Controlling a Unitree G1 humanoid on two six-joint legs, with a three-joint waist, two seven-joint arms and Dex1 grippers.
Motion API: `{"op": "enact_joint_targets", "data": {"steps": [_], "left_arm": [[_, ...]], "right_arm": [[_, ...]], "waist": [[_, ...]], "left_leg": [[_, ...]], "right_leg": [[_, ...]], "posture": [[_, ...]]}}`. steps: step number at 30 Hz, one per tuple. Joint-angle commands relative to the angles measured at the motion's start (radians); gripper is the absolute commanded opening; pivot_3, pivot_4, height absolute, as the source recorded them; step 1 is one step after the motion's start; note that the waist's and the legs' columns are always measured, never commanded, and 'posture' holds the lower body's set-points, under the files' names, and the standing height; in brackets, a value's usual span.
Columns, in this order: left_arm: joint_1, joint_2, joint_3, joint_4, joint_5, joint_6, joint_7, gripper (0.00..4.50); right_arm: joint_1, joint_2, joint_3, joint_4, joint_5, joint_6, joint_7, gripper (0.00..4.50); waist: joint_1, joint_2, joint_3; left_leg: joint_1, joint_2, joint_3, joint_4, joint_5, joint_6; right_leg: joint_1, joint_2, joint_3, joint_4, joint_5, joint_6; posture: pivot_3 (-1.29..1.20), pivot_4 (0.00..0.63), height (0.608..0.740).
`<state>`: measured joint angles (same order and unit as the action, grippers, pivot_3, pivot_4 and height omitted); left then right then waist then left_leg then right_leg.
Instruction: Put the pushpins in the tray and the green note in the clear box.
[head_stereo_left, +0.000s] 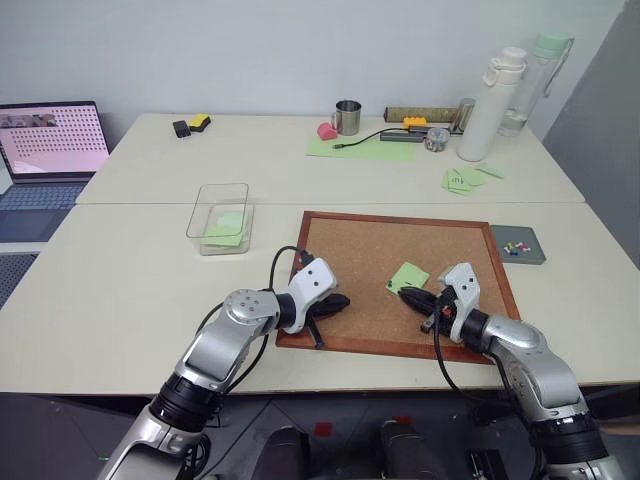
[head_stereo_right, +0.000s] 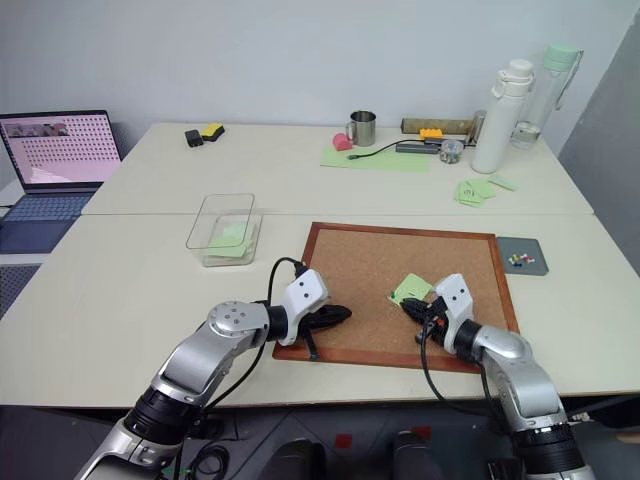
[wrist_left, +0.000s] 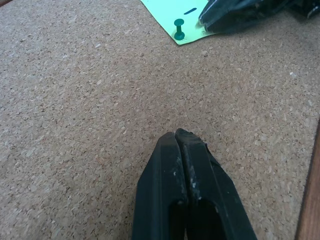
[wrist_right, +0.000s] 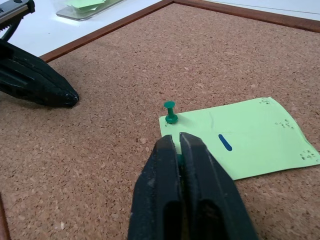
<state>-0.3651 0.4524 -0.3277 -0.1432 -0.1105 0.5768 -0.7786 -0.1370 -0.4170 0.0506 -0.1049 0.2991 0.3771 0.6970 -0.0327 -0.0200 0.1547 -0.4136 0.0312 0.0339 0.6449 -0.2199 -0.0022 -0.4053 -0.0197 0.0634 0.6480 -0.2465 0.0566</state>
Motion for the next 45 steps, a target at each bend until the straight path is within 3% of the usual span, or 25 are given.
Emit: {"op": "enact_joint_targets", "data": {"steps": [1, 7, 12, 19, 28, 39, 42, 45], "left_arm": [[0.013, 0.018, -0.006, 0.034, 0.019, 0.021, 0.006, 0.0], [0.015, 0.017, -0.008, 0.035, 0.02, 0.018, 0.006, 0.0], [0.021, 0.019, -0.008, 0.031, 0.02, 0.017, 0.006, 0.0], [0.021, 0.019, -0.01, 0.034, 0.021, 0.012, 0.007, 0.0], [0.038, 0.029, -0.004, 0.01, 0.021, 0.02, 0.015, 0.0], [0.068, 0.046, 0.008, -0.029, 0.014, 0.043, 0.029, 0.0], [0.062, 0.042, 0.005, -0.025, 0.014, 0.044, 0.03, 0.0], [0.054, 0.04, 0.005, -0.016, 0.015, 0.04, 0.028, 0.0]], "right_arm": [[-0.016, 0.0, -0.061, -0.081, 0.064, 0.014, -0.003, 0.05], [-0.052, -0.017, -0.164, -0.178, 0.177, 0.106, -0.035, 0.05], [-0.093, -0.032, -0.276, -0.144, 0.221, 0.139, -0.1, 0.05], [-0.261, -0.153, -0.345, 0.241, 0.029, 0.042, -0.263, 0.05], [-0.517, -0.218, -0.342, 0.827, -0.043, -0.133, -0.212, 0.05], [-0.626, -0.239, -0.343, 1.04, -0.063, -0.267, -0.148, 2.06], [-0.613, -0.238, -0.341, 1.008, -0.061, -0.288, -0.123, 2.64], [-0.558, -0.214, -0.328, 0.869, -0.026, -0.266, -0.042, 2.74]], "waist": [[0.0, 0.0, 0.0], [0.0, 0.0, 0.0], [0.0, 0.0, 0.0], [0.0, 0.0, 0.0], [-0.002, 0.0, 0.0], [-0.022, 0.001, 0.001], [-0.023, 0.001, 0.001], [-0.023, 0.001, 0.001]], "left_leg": [[0.0, 0.0, 0.0, 0.0, 0.0, 0.0], [0.0, 0.0, 0.0, 0.0, 0.0, 0.0], [0.0, 0.0, -0.001, 0.0, 0.0, 0.0], [0.0, 0.0, 0.001, 0.0, 0.0, 0.0], [0.0, 0.0, 0.002, -0.001, 0.0, 0.0], [0.0, 0.0, 0.002, -0.002, 0.0, 0.0], [0.0, 0.0, 0.002, -0.001, 0.0, 0.0], [0.0, 0.0, 0.002, -0.001, 0.0, 0.0]], "right_leg": [[0.0, 0.0, 0.0, 0.0, 0.0, 0.0], [0.0, 0.0, 0.0, 0.0, 0.0, 0.001], [0.0, 0.0, 0.0, 0.0, 0.0, 0.0], [0.0, 0.0, 0.0, 0.0, 0.002, -0.003], [0.0, 0.0, 0.001, -0.001, 0.002, -0.003], [0.0, 0.0, 0.002, -0.001, 0.001, -0.003], [0.0, 0.0, 0.002, -0.001, 0.001, -0.003], [0.0, 0.0, 0.002, -0.001, 0.001, -0.002]], "posture": [[0.0, 0.15, 0.74], [0.0, 0.15, 0.74], [0.0, 0.15, 0.74], [0.0, 0.15, 0.74], [0.0, 0.15, 0.74], [0.0, 0.15, 0.74], [0.0, 0.15, 0.74], [0.0, 0.15, 0.74]]}}
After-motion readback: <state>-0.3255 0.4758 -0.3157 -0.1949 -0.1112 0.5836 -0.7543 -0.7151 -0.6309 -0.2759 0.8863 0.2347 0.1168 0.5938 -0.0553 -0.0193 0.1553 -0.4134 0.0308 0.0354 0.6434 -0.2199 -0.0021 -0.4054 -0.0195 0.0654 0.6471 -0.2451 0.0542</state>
